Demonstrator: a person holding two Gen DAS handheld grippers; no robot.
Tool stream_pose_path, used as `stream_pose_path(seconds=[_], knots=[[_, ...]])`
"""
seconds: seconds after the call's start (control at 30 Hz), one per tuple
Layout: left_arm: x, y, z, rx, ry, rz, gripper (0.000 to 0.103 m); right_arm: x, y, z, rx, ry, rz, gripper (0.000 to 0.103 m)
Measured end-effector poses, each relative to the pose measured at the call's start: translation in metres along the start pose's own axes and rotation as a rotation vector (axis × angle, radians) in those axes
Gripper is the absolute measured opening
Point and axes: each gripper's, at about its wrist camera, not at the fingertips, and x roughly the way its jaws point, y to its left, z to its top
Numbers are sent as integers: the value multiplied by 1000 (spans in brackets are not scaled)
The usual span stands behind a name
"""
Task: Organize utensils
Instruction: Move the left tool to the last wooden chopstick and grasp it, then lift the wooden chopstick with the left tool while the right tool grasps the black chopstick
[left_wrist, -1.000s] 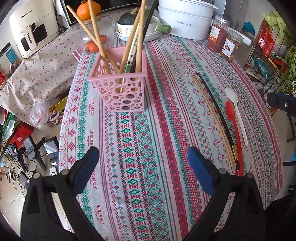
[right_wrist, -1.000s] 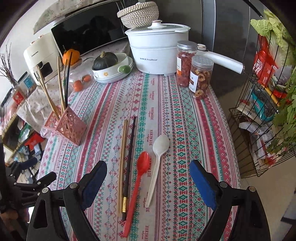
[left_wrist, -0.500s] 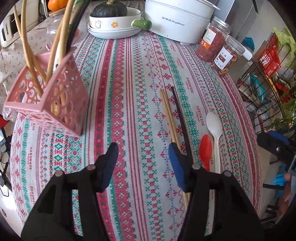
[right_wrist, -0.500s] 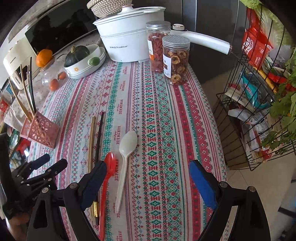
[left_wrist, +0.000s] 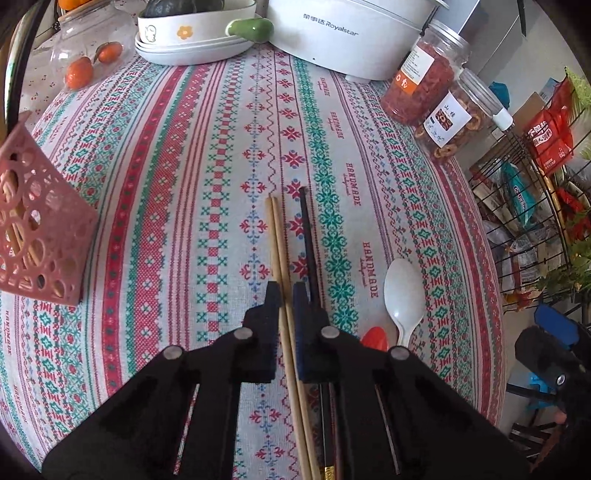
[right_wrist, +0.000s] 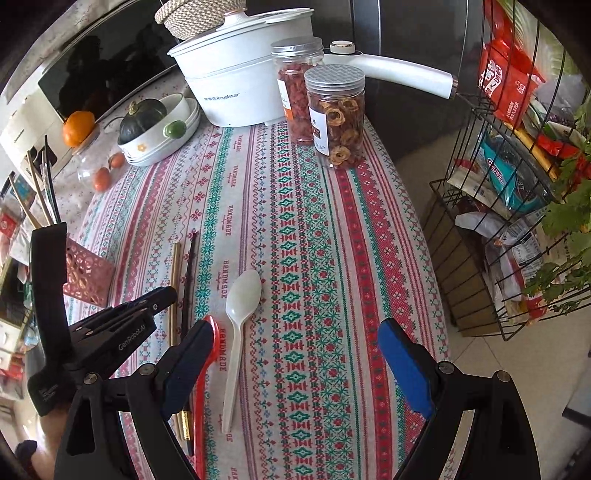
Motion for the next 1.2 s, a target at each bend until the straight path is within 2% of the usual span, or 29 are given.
stream_pose_path(seconds=[0.23,0.53,0.63,0.8,1.0,1.2], knots=[[6,-2,6,4,17,27,9,1,-2,-1,15,3,3,92],[7,-10,13,71,71,100,10,6,3,-6,-1,31,24,92],[-9,-8,7,122,48,95,10,7,3,-6,-2,32,24,92],[-49,0,-4,169,4,40,10,11,8,-5,-13,40,13,92],[-97,18,-26,240,-64,2,10,23,19,-5,-1,69,44,92],[-133,51,-41,232,-148,-12,9,34,43,0,-9,73,77,92]])
